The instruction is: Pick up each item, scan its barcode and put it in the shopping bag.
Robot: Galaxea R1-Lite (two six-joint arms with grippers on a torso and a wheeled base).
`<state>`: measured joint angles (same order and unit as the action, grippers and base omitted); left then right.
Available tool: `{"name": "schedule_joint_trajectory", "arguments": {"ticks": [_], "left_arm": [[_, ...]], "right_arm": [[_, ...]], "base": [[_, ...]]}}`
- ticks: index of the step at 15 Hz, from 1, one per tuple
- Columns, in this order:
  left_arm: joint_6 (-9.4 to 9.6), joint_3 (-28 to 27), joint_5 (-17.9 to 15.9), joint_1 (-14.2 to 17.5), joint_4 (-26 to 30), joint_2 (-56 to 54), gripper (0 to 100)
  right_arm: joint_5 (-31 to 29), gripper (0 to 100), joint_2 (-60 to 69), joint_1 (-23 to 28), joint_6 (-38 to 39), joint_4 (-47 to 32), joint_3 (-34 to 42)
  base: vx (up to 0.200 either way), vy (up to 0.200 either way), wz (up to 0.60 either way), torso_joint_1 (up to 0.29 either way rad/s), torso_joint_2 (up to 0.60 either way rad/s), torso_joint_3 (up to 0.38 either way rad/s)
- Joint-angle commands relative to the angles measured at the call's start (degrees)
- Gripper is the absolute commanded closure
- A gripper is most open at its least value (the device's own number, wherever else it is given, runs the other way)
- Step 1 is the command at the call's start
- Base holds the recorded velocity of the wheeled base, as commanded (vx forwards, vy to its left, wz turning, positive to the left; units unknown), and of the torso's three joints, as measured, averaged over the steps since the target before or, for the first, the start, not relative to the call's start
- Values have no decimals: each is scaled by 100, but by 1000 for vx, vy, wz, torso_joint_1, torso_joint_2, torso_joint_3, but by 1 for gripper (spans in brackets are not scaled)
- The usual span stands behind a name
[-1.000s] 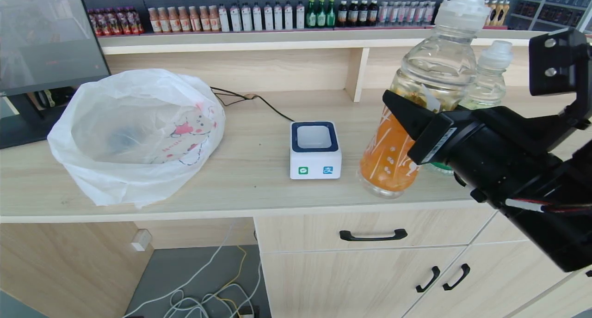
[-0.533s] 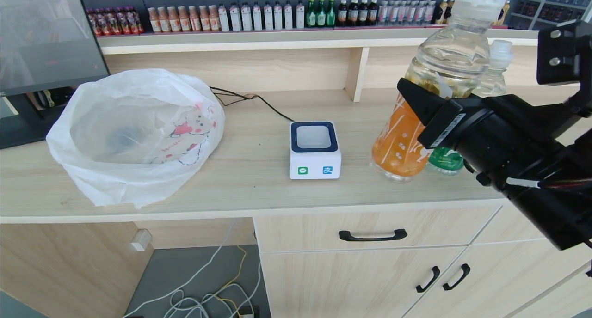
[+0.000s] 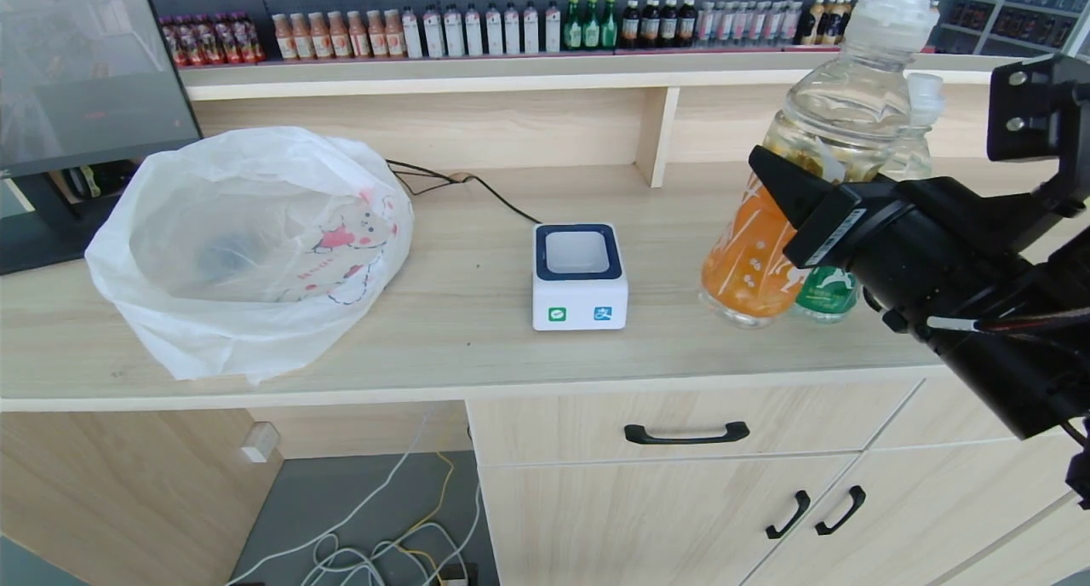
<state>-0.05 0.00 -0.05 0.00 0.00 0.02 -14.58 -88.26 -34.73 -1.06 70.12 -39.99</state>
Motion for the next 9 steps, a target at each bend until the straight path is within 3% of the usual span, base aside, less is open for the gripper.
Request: {"name": "schedule_joint_trajectory", "arguments": {"ticks": [1,5,9], "left_arm": [[-4,0,-4,0,0,-2,0],[5,0,5,0,0,-2,0],[-4,0,5,0,0,-2,0]], "right_arm": [[421,100,-192,239,-87,142,26],[412,100,-376,256,-474,837,-97],[368,100,-482,362,-518,1021,-352]], "base": [[0,0,0,0,0,0],[0,0,0,0,0,0],[200,200,0,5,5,1]]}}
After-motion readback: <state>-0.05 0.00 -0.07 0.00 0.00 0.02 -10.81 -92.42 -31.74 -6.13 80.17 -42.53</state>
